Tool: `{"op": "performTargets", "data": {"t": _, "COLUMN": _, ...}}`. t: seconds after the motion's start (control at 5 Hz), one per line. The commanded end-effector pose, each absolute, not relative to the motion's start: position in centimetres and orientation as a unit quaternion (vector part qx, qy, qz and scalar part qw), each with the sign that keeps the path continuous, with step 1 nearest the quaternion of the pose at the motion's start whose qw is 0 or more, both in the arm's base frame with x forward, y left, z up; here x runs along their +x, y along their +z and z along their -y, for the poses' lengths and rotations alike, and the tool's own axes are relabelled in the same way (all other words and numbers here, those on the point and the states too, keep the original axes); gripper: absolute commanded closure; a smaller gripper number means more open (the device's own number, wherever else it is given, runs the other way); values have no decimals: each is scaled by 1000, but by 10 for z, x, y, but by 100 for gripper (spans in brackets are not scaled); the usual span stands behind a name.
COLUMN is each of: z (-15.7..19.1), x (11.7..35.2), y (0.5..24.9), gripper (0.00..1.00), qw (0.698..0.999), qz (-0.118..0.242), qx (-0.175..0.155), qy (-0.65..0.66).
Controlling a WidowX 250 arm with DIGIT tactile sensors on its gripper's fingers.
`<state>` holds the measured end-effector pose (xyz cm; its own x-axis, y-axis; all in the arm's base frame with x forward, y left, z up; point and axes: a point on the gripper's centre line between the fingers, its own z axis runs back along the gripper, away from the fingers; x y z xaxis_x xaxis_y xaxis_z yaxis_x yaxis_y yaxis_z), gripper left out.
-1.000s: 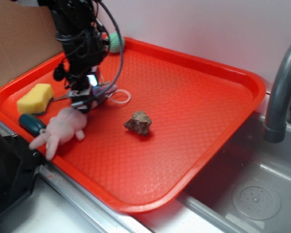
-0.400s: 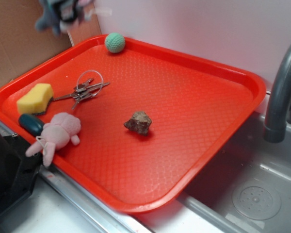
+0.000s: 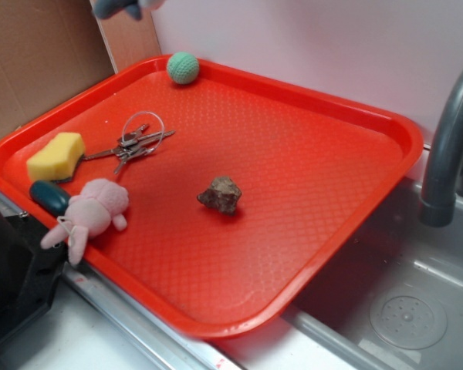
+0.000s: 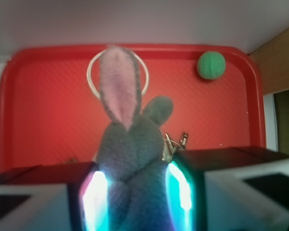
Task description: Grab the gray animal.
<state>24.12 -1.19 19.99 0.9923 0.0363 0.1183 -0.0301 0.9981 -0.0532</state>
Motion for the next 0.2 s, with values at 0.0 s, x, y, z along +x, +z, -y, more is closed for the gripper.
{"op": "performTargets", "data": {"t": 0.0, "z": 23, "x": 232, "y": 217, "gripper": 100, "qw": 995, "qz": 78, "qx": -39, "qy": 46}}
